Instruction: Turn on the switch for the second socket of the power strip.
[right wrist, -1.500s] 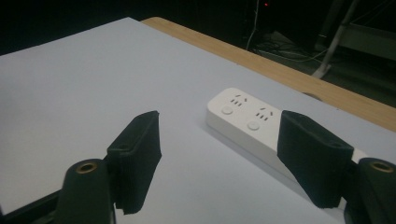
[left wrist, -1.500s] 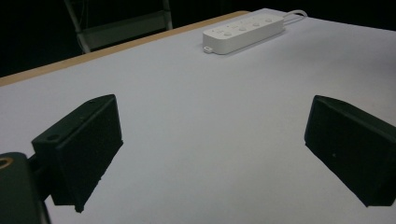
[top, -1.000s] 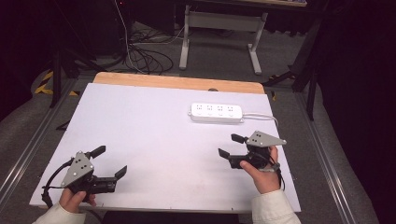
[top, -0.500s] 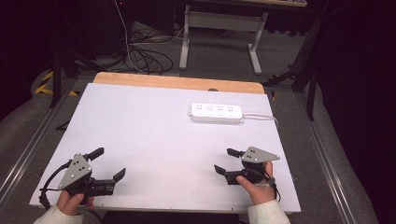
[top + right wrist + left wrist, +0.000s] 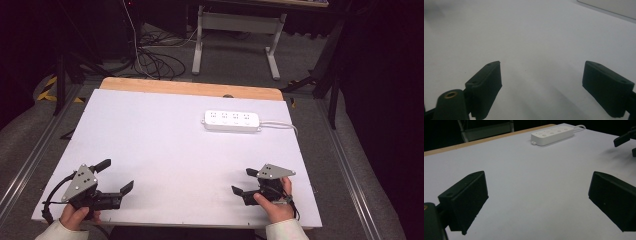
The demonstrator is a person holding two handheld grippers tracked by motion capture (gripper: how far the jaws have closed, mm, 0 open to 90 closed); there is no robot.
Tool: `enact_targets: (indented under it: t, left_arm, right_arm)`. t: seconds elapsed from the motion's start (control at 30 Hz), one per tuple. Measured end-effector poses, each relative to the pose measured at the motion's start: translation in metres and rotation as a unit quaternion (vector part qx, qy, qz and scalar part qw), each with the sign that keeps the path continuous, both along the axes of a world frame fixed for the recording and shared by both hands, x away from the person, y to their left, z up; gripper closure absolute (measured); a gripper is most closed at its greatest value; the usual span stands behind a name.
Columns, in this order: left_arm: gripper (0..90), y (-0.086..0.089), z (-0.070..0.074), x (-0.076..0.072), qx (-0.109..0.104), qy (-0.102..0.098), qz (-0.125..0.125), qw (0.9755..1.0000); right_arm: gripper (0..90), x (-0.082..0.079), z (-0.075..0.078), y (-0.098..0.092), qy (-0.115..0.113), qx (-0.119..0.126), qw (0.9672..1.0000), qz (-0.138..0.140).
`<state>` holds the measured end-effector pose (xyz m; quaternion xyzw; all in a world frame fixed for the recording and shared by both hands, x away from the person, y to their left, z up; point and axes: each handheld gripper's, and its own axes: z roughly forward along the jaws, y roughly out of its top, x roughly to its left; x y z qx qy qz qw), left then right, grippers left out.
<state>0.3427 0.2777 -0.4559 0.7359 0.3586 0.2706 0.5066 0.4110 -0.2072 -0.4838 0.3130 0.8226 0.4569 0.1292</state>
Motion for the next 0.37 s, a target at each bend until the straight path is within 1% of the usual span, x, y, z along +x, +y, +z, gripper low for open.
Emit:
enact_targets:
  t: [0.03, 0.07, 0.1, 0.13, 0.17, 0.2, 0.27, 0.37]
  left_arm:
    - [3.0, -0.0005, -0.0004, 0.0000, 0.003, -0.003, 0.001, 1.0000]
    - [3.0, -0.0015, -0.0013, 0.0000, 0.005, -0.006, 0.003, 1.0000]
    - [3.0, -0.0020, -0.0020, 0.0002, 0.008, -0.007, 0.004, 0.9999]
    - [3.0, -0.0022, -0.0028, 0.0004, 0.009, -0.007, 0.004, 0.9999]
    - [3.0, -0.0021, -0.0033, 0.0011, 0.012, -0.010, 0.004, 0.9999]
    - [2.7, -0.0024, -0.0038, 0.0013, 0.010, -0.010, 0.004, 0.9999]
    - [2.4, -0.0020, -0.0039, 0.0019, 0.009, -0.012, 0.005, 0.9999]
    - [2.4, -0.0015, -0.0049, 0.0027, 0.002, -0.008, 0.004, 1.0000]
  right_arm:
    - [16.3, 0.0000, -0.0001, 0.0002, -0.003, -0.004, 1.0000, -0.002]
    - [16.4, -0.0003, 0.0001, 0.0003, -0.010, -0.008, 0.9999, -0.007]
    - [16.4, -0.0012, 0.0011, -0.0003, -0.025, -0.012, 0.9995, -0.016]
    - [16.4, -0.0017, 0.0021, -0.0017, -0.036, -0.012, 0.9990, -0.022]
    - [16.4, -0.0022, 0.0033, -0.0031, -0.043, -0.008, 0.9987, -0.026]
    - [16.4, -0.0025, 0.0042, -0.0045, -0.048, -0.004, 0.9985, -0.027]
    - [16.4, -0.0024, 0.0049, -0.0064, -0.051, 0.002, 0.9984, -0.023]
    - [16.4, -0.0016, 0.0049, -0.0068, -0.054, -0.001, 0.9984, -0.017]
